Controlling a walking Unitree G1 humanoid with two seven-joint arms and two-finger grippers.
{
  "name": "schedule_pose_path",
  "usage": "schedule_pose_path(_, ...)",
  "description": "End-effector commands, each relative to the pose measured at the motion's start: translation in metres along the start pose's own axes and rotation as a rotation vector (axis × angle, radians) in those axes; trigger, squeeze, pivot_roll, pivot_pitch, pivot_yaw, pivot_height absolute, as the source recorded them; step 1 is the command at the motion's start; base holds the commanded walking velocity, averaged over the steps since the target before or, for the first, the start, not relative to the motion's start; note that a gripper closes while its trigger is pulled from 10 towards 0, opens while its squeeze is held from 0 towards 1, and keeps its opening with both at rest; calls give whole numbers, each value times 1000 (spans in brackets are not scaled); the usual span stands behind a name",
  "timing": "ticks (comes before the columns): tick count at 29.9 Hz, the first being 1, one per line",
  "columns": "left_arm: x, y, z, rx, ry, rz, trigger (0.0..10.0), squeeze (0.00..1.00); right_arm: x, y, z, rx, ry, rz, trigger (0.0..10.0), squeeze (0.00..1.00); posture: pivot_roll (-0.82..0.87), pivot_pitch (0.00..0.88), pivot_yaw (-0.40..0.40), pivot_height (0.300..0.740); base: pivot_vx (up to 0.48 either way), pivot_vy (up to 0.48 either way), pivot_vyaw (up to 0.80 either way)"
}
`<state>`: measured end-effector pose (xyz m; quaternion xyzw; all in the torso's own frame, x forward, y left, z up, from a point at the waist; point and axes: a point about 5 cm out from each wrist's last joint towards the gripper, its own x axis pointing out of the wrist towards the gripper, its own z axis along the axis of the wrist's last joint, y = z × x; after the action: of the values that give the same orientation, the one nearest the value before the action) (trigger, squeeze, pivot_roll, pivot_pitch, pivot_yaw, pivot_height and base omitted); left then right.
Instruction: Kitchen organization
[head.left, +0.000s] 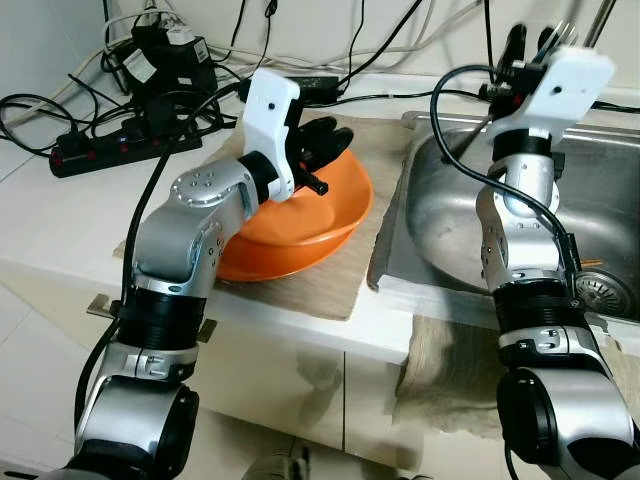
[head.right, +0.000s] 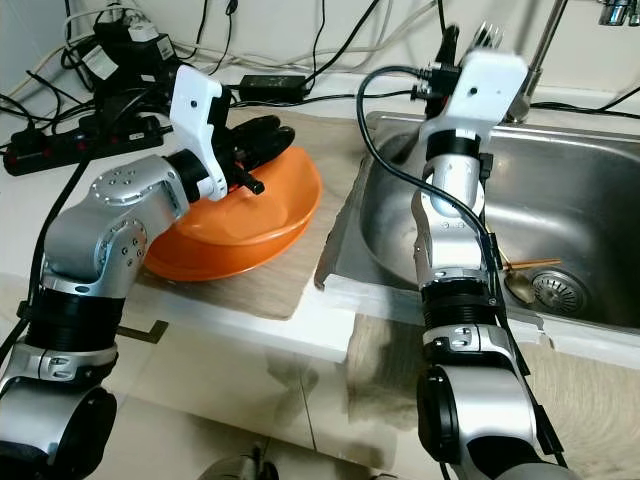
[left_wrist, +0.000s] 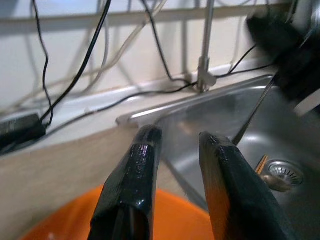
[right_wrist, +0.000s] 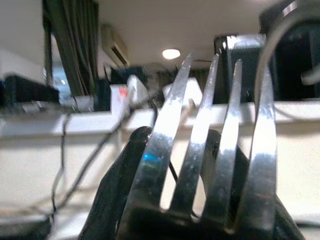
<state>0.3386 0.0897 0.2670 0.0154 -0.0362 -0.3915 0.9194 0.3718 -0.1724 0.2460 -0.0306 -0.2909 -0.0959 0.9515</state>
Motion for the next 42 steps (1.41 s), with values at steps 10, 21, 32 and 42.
schedule_pose_path(10,-2,-13,20,2,-6,-98,10000,0,-10,-21,-48,132,317,-224,0,0,72,0,108,740,0,0,0)
schedule_pose_path(21,-2,-21,13,-1,56,-126,10000,0,-26,-19,-85,300,649,-434,0,0,79,0,109,740,0,0,0)
schedule_pose_path(32,-3,-23,18,21,79,-144,10000,0,-55,-29,-111,373,870,-594,0,0,116,23,125,740,0,0,0)
schedule_pose_path(42,-6,-18,20,41,91,-121,10000,0,-84,-15,-128,295,1052,-523,0,1000,136,43,113,740,0,0,0)
